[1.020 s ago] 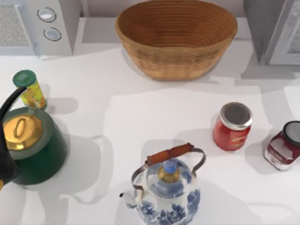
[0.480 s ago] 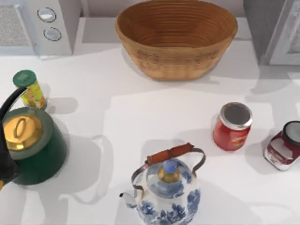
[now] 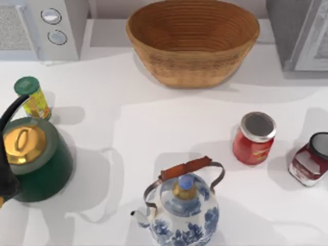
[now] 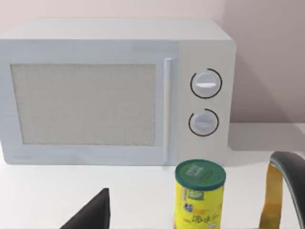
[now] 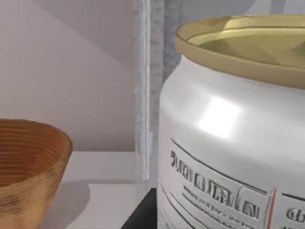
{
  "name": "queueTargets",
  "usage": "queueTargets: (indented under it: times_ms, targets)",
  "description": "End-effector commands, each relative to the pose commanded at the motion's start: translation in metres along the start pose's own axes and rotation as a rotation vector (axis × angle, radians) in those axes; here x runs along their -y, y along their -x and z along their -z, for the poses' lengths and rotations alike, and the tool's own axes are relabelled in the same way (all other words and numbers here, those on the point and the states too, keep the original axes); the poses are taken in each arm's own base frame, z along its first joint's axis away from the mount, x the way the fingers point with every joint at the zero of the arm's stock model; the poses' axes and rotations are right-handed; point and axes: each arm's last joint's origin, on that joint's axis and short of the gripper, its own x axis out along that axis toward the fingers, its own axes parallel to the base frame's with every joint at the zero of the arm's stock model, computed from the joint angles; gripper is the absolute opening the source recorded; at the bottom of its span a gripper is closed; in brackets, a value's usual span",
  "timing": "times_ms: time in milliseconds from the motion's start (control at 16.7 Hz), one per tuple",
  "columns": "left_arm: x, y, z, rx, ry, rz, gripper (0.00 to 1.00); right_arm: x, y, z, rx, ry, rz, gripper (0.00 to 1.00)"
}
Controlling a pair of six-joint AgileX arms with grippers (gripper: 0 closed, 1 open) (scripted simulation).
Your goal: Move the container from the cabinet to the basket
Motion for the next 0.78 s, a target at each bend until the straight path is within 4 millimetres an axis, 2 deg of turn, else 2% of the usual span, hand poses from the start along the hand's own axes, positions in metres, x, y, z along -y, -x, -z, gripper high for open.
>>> queueTargets:
  times_ms: [180, 360, 540, 780]
  targets:
    - [0.0, 0.0, 0.0, 0.0, 0.0, 0.0, 1.0, 0.004, -0.002, 0.071, 0.002, -0.005, -0.004, 0.0]
    - [0.0, 0.0, 0.0, 0.0, 0.0, 0.0, 1.0, 0.007, -0.005, 0.121, 0.036, -0.009, -0.008, 0.0]
    - [0.0, 0.0, 0.0, 0.0, 0.0, 0.0, 1.0, 0.009, -0.007, 0.146, 0.078, -0.01, -0.009, 0.0]
    - [0.0, 0.0, 0.0, 0.0, 0.0, 0.0, 1.0, 0.009, -0.007, 0.15, 0.089, -0.01, -0.01, 0.0]
